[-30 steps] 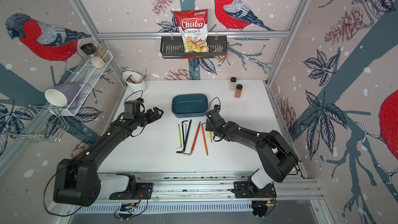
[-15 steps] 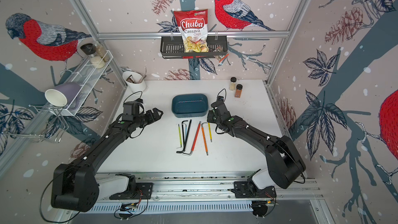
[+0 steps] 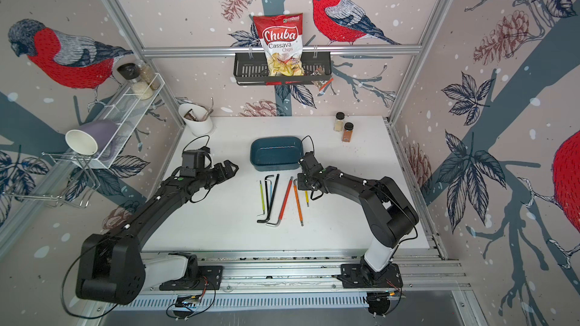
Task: Put the hex key on the desktop into the storage box
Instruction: Pick up the Allen key from the center of the board.
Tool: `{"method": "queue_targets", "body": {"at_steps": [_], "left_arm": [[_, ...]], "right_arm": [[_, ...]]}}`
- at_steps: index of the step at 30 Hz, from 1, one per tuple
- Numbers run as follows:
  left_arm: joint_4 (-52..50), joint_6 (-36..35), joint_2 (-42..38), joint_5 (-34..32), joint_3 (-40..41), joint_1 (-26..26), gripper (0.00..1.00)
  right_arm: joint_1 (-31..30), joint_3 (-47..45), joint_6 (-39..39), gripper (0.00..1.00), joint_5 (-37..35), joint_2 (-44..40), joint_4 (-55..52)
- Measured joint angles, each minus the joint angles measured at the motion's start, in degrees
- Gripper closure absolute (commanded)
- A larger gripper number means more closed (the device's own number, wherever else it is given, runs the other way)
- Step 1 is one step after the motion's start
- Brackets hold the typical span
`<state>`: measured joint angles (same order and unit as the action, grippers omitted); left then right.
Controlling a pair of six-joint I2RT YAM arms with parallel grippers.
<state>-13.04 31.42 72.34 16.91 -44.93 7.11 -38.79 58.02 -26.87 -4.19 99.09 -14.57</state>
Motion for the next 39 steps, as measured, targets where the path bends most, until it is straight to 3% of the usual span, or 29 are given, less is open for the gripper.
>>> {"method": "queue_targets", "body": {"at_steps": [15, 28, 34, 39], "left_arm": [[0.4, 0.0, -0.6, -0.3, 1.4, 0.0, 0.05], [0.4, 0.0, -0.8, -0.4, 1.5, 0.0, 0.05], [0.4, 0.0, -0.2, -0.4, 1.5, 0.0, 0.05], [0.4, 0.0, -0.1, -0.3, 1.5, 0.0, 0.05]], "right_arm": [[-1.6, 2.8, 1.5, 0.67, -6.8, 6.8, -1.6], [-2.0, -2.3, 1.0, 1.0, -8.6, 7.6, 12.0], [-1.2, -6.7, -0.5, 1.0, -6.3, 4.4, 15.9], [0.4, -10.5, -1.9, 1.0, -3.0, -1.7, 11.3]]}}
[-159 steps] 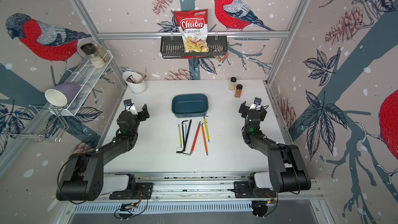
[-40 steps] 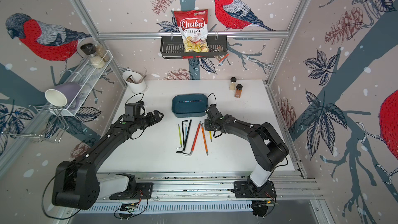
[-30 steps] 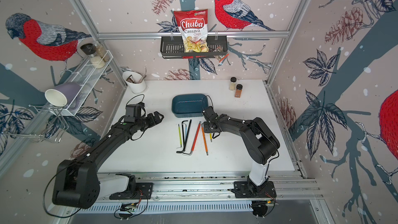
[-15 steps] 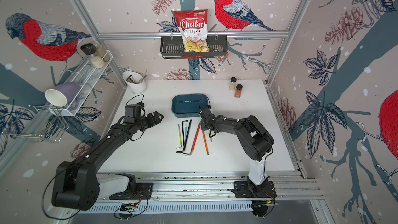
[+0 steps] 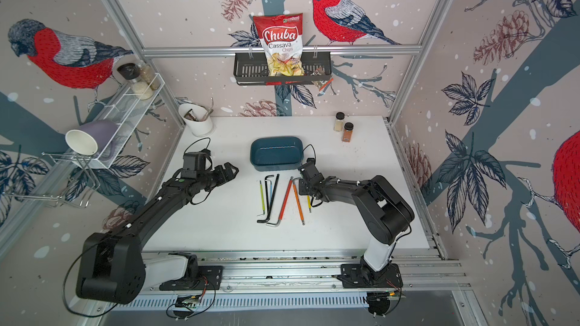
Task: Put the hex key on the desktop into the storage box
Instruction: Pick up the Allen key from the center of the board, then place the Allen key in the storage box.
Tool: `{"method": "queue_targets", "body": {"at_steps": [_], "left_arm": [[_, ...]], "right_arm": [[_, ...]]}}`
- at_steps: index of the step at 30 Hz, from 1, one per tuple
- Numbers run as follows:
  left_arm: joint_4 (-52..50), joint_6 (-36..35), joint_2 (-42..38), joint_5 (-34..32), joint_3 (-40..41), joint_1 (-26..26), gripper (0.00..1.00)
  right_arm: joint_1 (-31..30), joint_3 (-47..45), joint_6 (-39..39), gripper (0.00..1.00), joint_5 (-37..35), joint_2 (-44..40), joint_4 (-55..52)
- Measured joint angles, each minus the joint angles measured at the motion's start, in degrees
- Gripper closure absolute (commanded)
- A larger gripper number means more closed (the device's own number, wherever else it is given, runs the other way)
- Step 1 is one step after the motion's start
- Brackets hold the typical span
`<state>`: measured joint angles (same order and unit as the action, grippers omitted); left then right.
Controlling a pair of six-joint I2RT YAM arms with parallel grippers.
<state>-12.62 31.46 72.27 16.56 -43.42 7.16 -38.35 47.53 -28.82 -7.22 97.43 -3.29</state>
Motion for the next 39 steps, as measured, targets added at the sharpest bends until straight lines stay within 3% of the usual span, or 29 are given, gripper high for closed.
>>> {"method": "queue_targets", "body": {"at_steps": [9, 19, 26, 39], "left_arm": [[0.0, 0.0, -1.2, 0.2, 0.0, 0.1, 0.05], [-0.3, 0.2, -2.0, 0.2, -0.3, 0.2, 0.05], [-0.4, 0.3, -1.4, 0.2, -1.6, 0.2, 0.05], [-0.2, 0.7, 0.8, 0.1, -2.9, 0.2, 0.05]], "right_arm": [[3.3, -0.9, 0.4, 1.0, 4.6, -10.9, -5.9], [6.1, 8.0, 6.6, 1.0, 6.2, -13.2, -9.8], [6.4, 20.3, 13.2, 1.0, 8.9, -5.9, -13.4], [5.1, 48.2, 25.0, 1.0, 13.7, 16.2, -20.4]]}}
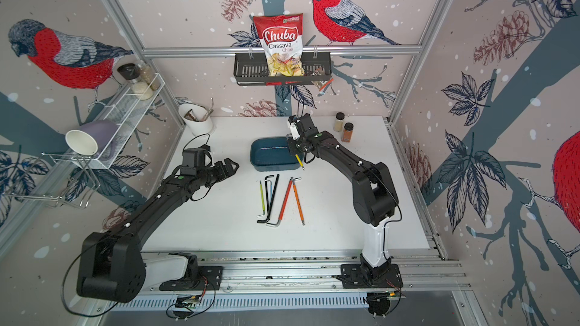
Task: Put the hex key on the desktop into the storage box
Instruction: Place the Allen key in the storage box.
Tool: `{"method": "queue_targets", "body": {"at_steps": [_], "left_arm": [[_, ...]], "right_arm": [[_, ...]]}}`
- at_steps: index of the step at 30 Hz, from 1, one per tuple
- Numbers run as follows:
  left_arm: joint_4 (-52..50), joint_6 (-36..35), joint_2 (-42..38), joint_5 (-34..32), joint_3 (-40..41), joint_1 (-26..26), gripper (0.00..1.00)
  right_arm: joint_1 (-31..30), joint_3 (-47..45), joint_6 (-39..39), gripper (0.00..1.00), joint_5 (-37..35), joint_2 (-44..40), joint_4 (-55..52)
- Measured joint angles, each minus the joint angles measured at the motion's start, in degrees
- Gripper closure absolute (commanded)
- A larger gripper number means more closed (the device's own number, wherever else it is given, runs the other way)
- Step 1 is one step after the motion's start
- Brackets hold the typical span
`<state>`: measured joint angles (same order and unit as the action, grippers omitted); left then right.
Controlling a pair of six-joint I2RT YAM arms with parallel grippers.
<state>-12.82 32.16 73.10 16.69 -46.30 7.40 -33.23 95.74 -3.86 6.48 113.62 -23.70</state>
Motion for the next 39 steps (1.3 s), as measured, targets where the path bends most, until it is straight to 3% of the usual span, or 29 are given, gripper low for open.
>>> {"method": "queue_targets", "body": {"at_steps": [9, 28, 29, 33, 39], "left_arm": [[0.2, 0.5, 1.9, -0.1, -0.2, 0.0, 0.05], [1.6, 0.8, 5.8, -0.4, -1.9, 0.1, 0.05], [1.7, 0.8, 5.8, -0.4, -2.0, 0.2, 0.05], [2.1, 0.9, 5.8, -0.4, -1.7, 0.4, 0.05], [2.3, 1.0, 6.5, -0.4, -1.3, 0.7, 0.05]], "right_arm": [[-1.1, 14.2, 7.3, 1.0, 3.7, 12.9, -4.2], [-3.4, 25.8, 19.3, 1.0, 2.6, 24.7, -7.0], [-3.5, 26.2, 19.9, 0.97, 2.3, 25.0, -7.1], [-4.1, 26.5, 21.2, 0.66, 1.1, 25.7, -7.6], [-4.5, 25.8, 21.7, 0.4, -0.5, 25.5, -7.4]]}}
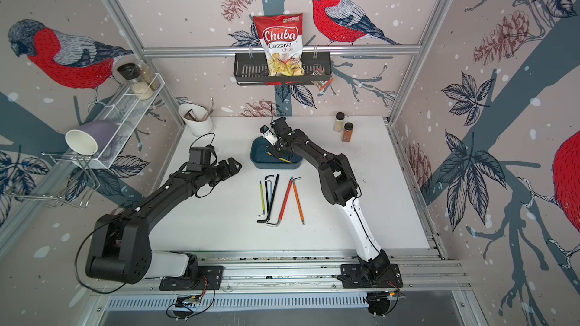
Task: Put the hex key on the desktop into the storage box
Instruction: Place the Allen key in the storage box.
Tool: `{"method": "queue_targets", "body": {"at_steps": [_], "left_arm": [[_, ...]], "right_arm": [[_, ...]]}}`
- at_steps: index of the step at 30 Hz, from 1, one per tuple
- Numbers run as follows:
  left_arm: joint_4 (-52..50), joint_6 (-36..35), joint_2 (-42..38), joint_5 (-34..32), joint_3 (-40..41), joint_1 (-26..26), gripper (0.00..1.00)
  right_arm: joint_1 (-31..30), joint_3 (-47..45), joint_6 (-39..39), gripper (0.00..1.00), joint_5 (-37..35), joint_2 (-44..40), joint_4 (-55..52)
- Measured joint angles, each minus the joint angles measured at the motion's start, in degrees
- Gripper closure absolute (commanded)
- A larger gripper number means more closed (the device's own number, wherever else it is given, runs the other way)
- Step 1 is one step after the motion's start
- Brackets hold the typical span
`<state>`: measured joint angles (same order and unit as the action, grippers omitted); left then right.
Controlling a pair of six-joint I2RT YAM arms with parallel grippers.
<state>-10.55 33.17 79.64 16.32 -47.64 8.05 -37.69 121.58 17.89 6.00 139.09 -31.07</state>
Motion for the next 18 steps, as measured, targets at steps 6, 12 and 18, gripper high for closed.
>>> {"method": "queue_targets", "body": {"at_steps": [6, 12, 18], "left_arm": [[0.0, -0.6, -1.8, -0.6, -1.2, 0.1, 0.05], [0.1, -2.0, -6.6, -3.0, -1.1, 0.1, 0.05], [0.4, -3.7, -11.9, -3.8, 0.6, 0.1, 0.05]], "right_arm": [[-0.2, -7.7, -3.5, 0.3, -1.1, -7.1, 2.9], [-2.4, -23.4, -9.1, 0.27, -4.2, -20.8, 10.8], [-3.1, -38.1, -16.5, 0.27, -7.7, -32.7, 17.5]]}}
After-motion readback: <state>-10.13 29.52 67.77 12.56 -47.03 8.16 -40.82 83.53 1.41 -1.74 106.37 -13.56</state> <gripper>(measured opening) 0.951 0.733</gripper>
